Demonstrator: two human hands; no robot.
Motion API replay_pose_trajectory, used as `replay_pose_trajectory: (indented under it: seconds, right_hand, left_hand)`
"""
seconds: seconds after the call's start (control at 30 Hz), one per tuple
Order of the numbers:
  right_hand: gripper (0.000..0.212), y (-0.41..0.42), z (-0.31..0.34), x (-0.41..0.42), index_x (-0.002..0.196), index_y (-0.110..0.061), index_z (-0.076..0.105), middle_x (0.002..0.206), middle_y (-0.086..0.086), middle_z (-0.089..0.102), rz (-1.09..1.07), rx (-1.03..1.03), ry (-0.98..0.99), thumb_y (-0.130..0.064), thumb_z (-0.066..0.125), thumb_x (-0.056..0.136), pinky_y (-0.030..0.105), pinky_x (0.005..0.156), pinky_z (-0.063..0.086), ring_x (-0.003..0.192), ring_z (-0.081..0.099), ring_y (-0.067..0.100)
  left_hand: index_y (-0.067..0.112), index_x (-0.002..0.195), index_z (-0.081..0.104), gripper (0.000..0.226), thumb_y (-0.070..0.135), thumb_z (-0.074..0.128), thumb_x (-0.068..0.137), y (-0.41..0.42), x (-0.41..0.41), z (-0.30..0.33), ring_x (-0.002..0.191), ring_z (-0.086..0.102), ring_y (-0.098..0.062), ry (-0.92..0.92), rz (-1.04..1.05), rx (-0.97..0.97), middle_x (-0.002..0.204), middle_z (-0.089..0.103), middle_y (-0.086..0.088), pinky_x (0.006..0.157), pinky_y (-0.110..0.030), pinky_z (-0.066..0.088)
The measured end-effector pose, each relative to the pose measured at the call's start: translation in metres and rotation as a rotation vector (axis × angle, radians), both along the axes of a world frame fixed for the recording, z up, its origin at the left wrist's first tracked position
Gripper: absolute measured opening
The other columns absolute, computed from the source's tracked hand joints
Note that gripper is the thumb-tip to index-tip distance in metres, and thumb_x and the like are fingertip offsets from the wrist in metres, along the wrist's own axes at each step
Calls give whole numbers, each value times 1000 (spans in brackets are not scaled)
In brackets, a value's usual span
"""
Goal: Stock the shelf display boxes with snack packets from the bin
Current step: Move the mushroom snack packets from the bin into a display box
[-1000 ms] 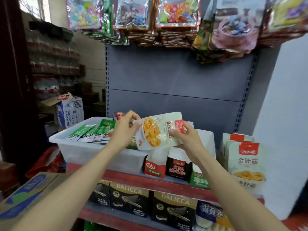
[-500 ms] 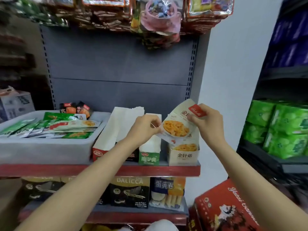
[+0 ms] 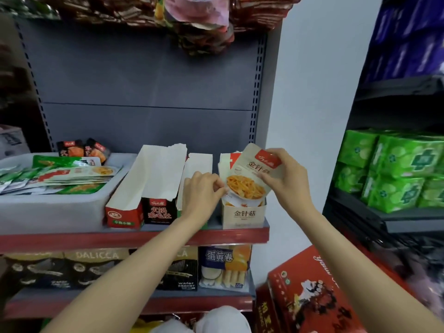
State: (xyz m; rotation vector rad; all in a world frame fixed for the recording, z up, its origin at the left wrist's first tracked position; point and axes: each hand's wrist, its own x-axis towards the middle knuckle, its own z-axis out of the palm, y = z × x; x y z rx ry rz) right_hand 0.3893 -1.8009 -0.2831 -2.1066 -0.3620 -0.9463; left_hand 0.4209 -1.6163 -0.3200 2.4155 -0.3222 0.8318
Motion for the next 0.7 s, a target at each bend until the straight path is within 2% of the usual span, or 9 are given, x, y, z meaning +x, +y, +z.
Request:
replay_pose_trajectory:
  seconds: [0.1,0.17,0.37,0.47,0.53,0.6,0.7]
  right_hand:
    - [51,2,-12,-2,110,-22,42,105,-6,59,3,314,65,-10,77,75,10,68,48,91,57,0]
    - [47,2,-23,-1,109,-19,43,104,-4,61,-5,358,137,-11,76,76,10,62,48,86,57,-2]
    - [49,11,-40,3,119,-15,47,100,-9,61,-2,189,234,-10,74,78,13,62,49,78,57,-2]
    - [43,10,-37,4,119,-12,49,103,0,66,-63,42,158,-13,70,82,29,71,55,83,62,11]
    - [40,9,-32,4,120,-11,49,103,6,66,-103,-87,115,-16,67,85,37,72,54,87,63,23]
    - [41,8,-28,5,122,-11,47,101,8,66,-129,-172,107,-19,65,87,37,72,52,89,62,26]
    - [44,5,-30,3,128,-13,46,100,6,65,-149,-218,118,-21,63,88,30,68,45,90,61,25]
  left_hand:
    - [24,83,71,13,35,65,85,-3,-2,-6,88,52,-14,-37,34,-57,81,68,10,81,-35,37]
    - [22,83,72,12,33,67,84,-5,-4,-6,86,56,-16,-20,39,-137,80,69,8,81,-37,41]
    - [22,80,70,13,36,70,82,-6,-6,-8,79,62,-12,49,24,-257,79,70,7,83,-38,47]
    - [25,81,66,12,36,70,81,-4,-6,-7,81,62,-13,107,12,-246,80,70,7,85,-38,47]
    - [29,87,55,17,36,69,82,-3,-9,-4,85,60,-14,122,-1,-202,82,68,10,85,-39,45]
    - [30,96,45,29,36,69,82,-2,-11,-2,86,56,-14,85,-22,-213,84,65,14,83,-37,42]
    - [30,93,51,22,33,70,82,1,-11,2,78,50,-11,22,-64,-289,80,58,19,81,-38,45]
